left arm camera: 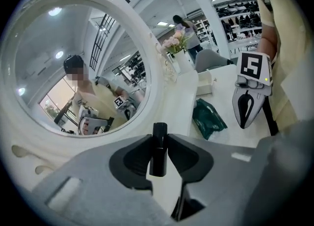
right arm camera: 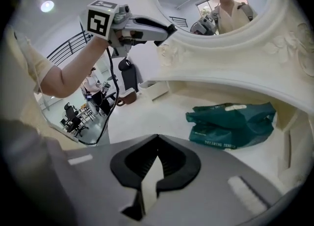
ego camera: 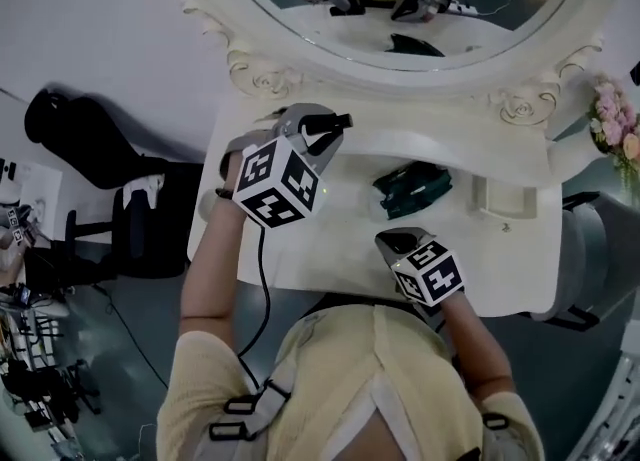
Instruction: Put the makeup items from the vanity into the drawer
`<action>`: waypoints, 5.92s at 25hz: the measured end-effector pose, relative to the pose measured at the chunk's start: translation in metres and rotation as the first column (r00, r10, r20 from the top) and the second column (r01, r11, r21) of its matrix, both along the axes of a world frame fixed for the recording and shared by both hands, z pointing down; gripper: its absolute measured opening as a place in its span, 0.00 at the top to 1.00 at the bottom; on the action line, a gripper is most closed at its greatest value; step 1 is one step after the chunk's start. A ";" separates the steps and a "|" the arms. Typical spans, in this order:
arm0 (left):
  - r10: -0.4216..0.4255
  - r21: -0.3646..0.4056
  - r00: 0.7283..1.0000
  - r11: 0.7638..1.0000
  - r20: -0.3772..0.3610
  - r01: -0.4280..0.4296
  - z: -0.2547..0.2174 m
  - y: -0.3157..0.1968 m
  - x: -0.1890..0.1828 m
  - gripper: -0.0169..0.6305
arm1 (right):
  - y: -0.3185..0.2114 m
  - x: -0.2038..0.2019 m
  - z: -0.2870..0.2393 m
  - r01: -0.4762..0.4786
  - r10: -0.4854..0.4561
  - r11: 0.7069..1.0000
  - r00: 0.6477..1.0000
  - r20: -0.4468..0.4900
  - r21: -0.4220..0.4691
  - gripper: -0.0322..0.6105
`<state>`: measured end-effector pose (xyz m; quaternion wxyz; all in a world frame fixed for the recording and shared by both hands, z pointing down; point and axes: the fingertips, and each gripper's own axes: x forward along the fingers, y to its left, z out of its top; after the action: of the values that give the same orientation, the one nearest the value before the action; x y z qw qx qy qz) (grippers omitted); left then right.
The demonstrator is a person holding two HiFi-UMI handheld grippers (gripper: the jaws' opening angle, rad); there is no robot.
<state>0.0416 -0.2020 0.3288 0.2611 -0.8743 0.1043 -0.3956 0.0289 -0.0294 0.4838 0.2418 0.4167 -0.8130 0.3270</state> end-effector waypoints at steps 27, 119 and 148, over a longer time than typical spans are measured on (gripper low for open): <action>-0.358 -0.045 0.895 0.923 0.265 0.382 0.112 -0.040 -0.185 0.80 | -0.014 -0.059 0.009 0.269 -0.268 0.963 0.963 0.015 -0.034 0.95; -0.273 -0.248 0.962 0.932 0.004 0.266 0.077 0.023 -0.139 0.97 | -0.026 -0.027 -0.006 0.139 -0.139 0.990 0.990 -0.019 0.011 0.95; -0.622 -0.558 0.603 0.764 -0.500 0.325 0.039 0.035 -0.124 0.97 | -0.046 -0.008 -0.035 0.010 -0.010 0.993 1.000 0.002 0.120 0.95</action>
<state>-0.0823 -0.1669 0.3679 -0.1010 -0.9271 0.3374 -0.1286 0.0209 -0.0758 0.4486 0.2168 0.4260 -0.8337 0.2767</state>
